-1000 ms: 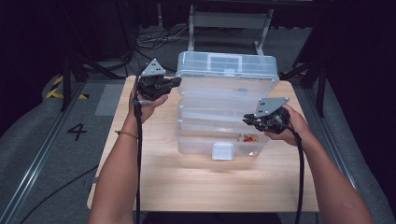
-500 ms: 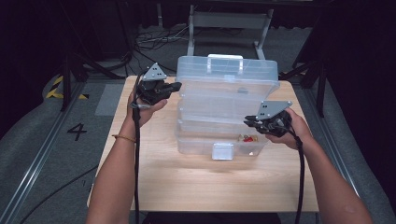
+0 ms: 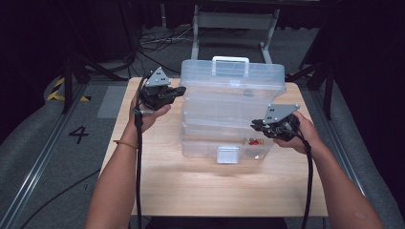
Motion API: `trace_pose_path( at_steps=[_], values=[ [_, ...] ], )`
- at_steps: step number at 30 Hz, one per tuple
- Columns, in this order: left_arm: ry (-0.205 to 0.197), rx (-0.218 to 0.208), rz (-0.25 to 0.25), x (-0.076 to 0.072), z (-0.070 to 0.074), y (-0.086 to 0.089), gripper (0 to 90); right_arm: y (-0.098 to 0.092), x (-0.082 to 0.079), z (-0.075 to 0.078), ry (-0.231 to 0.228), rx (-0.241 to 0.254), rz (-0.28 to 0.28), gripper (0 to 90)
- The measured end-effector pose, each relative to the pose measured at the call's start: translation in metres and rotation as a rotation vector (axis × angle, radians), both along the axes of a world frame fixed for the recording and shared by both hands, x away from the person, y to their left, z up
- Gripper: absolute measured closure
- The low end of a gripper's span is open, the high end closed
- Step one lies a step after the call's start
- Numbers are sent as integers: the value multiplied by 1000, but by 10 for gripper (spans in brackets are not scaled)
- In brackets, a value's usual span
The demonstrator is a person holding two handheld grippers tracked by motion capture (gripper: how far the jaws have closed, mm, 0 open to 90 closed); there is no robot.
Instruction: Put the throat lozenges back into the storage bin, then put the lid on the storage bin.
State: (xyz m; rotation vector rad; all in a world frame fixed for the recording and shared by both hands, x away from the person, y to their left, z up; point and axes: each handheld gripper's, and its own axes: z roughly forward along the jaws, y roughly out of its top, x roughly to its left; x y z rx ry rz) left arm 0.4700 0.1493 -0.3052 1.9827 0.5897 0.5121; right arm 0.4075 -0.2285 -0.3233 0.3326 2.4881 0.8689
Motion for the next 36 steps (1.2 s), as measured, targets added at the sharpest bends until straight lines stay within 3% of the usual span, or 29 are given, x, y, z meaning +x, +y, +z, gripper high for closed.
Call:
trace_pose_path(
  at_steps=[16, 36],
  values=[
    [-7, 19, -21, -10, -5, -1, 900, -8, -8, -3, -16, 4, -8, 841],
    [-15, 91, -16, -27, -9, -4, 900, -17, -12, -12, -1, 72, -13, 827]
  ],
)
